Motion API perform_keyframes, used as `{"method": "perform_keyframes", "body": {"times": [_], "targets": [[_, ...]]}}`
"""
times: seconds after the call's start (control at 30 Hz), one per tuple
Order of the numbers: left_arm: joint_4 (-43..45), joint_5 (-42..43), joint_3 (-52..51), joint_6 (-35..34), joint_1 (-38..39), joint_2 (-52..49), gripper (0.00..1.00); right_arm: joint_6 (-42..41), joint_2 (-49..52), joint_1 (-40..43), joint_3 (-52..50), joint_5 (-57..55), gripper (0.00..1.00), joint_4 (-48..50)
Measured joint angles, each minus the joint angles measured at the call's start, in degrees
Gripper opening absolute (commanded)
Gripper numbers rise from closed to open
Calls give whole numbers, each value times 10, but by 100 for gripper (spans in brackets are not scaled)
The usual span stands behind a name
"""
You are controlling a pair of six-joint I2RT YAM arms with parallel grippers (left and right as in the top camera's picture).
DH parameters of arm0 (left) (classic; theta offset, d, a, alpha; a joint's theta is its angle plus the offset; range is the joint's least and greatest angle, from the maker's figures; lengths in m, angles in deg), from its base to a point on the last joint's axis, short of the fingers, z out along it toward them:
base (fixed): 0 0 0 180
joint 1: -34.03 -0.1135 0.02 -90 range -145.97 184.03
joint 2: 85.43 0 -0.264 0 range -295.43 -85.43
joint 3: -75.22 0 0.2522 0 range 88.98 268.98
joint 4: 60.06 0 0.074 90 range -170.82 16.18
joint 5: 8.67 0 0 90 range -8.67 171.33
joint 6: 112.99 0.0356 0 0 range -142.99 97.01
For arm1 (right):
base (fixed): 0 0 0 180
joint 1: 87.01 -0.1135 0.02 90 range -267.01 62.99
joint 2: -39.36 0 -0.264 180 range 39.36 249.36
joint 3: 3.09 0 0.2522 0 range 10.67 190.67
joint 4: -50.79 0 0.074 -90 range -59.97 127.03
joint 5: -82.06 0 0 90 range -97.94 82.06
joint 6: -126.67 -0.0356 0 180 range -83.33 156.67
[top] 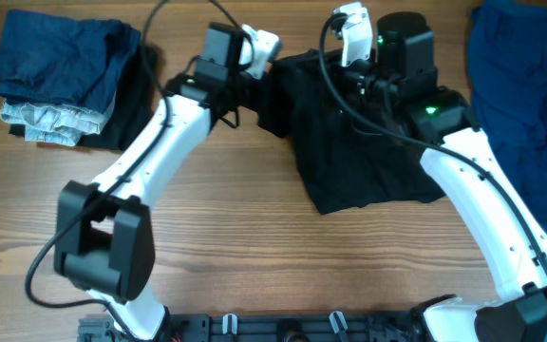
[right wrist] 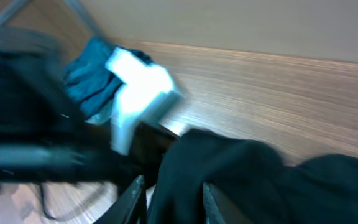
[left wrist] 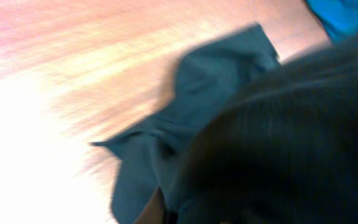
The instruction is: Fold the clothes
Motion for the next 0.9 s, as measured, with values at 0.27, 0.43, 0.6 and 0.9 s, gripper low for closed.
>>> {"method": "perform_keyframes", "body": {"times": [0.27,0.43,0.6,0.9], "targets": [[-1,-21,0,-21,-66,93,4,9,0,66,2,-1,100,-89],[1,-44,0,-22,-78,131,4,30,0,81,3,-29,100,-239],[12,-86,-1,-24,-78,134,4,47,0,71,-1,-48,97,-323],[20,-116,-1,-26,-78,134,4,77,23,-91,-70,-168,90,-293]]}}
